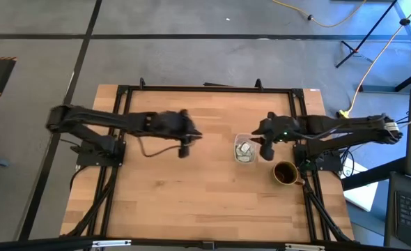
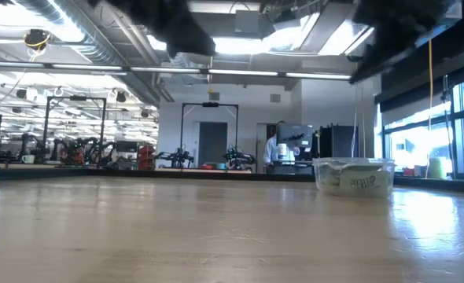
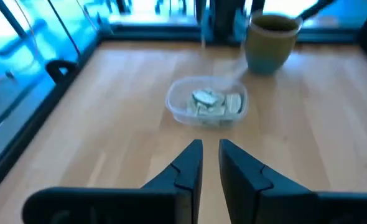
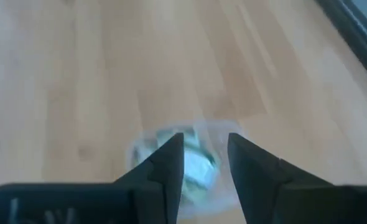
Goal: Pick and place items into bin
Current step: Return to Home Position
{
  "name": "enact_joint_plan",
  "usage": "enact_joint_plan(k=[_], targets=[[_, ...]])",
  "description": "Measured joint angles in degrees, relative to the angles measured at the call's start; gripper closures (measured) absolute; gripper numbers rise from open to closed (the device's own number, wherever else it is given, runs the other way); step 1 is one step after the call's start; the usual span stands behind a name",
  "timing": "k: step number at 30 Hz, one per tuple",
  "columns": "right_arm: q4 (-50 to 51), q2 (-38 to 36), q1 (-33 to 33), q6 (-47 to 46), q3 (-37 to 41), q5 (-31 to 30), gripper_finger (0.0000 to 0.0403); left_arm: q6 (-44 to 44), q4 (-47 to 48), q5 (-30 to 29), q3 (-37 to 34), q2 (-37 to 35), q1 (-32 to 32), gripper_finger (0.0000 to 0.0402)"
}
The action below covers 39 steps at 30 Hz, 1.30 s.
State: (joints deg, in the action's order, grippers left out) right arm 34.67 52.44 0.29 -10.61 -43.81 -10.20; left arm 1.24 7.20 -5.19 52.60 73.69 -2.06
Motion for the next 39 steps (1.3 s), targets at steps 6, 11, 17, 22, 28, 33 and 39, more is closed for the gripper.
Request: enact_joint_plan(k=[6, 11, 17, 22, 28, 33, 39], targets=[[2.2, -6.0, 0.0, -2.6, 6.2, 0.1, 0.0276, 2.5, -10.5, -1.3, -16.5, -17.2, -1.6, 0.0355], [-9.6, -14.2, 0.0, -2.3, 13.7, 1.0, 0.0275, 4.8, -13.6, -6.7, -25.5, -30.0, -1.8, 0.0355], [-12.2, -23.8, 0.0, -2.5, 18.3, 3.4, 0.0276, 6.6, -11.3, -7.6, -29.9, -41.0, -1.8, 0.0354], [-13.6, -32.0, -0.1, -1.0, 21.2, 4.3, 0.0276, 5.9, -5.1, -6.7, -31.7, -45.5, -1.8, 0.0354], [-13.5, -41.7, -0.1, -0.7, 23.7, 5.7, 0.0276, 6.5, -3.8, -3.5, -31.8, -49.8, -1.8, 0.0354], [-16.5, -47.0, -0.1, 0.2, 26.2, 5.8, 0.0276, 5.6, -4.0, -2.6, -31.8, -54.5, -1.8, 0.0353], [-17.9, -51.1, -0.1, 0.2, 30.9, 5.8, 0.0276, 4.6, -7.9, -2.2, -34.8, -59.2, -1.8, 0.0353]])
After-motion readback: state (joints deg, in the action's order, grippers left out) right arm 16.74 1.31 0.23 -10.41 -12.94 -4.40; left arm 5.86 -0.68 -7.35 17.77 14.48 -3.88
